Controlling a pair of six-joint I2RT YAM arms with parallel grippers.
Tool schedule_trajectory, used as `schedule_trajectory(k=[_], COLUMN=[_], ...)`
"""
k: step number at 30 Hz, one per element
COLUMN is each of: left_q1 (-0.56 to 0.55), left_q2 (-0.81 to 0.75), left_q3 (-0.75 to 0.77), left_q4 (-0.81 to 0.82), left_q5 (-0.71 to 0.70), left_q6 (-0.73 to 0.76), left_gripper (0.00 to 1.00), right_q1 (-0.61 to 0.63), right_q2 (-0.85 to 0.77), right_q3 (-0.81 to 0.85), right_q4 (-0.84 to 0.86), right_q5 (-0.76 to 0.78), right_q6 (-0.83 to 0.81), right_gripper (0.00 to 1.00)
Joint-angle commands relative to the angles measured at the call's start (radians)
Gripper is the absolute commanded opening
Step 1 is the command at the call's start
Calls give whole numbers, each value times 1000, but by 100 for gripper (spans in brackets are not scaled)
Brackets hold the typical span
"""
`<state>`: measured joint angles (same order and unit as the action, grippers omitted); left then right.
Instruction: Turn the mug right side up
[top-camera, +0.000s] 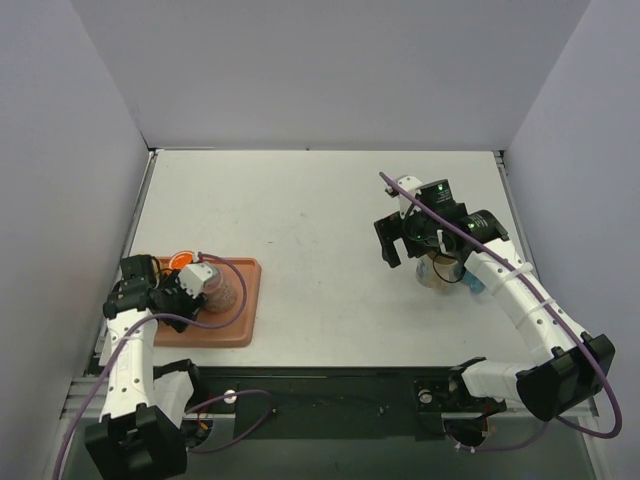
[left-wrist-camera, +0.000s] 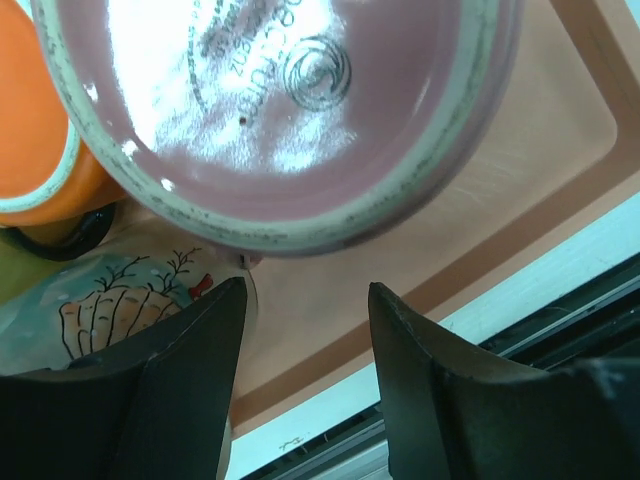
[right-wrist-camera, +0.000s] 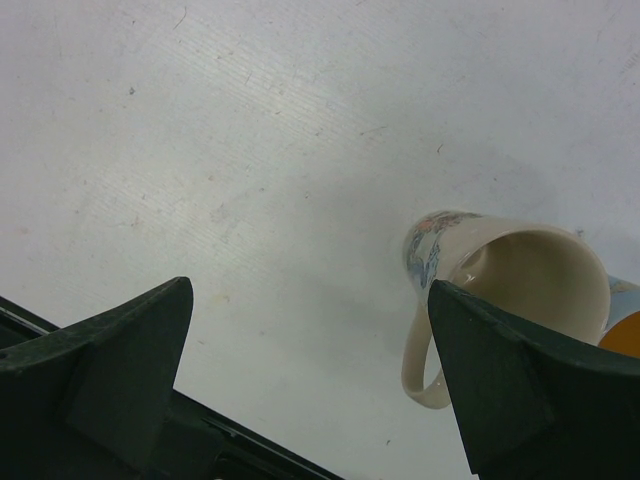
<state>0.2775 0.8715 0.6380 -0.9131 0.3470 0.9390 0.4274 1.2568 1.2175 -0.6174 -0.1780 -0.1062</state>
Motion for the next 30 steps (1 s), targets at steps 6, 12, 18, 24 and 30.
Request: schedule_trajectory(k=[6,12,18,24,30], left_q1=[127,117,91,39,34], left_q2=[44,181,208,198,179], left_q3=[147,177,151,89,12], left_q4=[-78,-98,-66,-35,16], left_q5=[159,191,199,216,198], left_q6=[188,302,333,285,281], left_gripper=[65,66,65,55,44], right_q1=[10,10,10,13,13], right_q2=[10,10,4,12,9], right_q3=[25,22,20,30,34], right_q4=[-28,-31,-31,-44,-44], right_q5=[-17,-17,-18,-21,-23], right_q6=[-15,-16,-20,-20,-23], right_gripper=[98,98,98,97,97])
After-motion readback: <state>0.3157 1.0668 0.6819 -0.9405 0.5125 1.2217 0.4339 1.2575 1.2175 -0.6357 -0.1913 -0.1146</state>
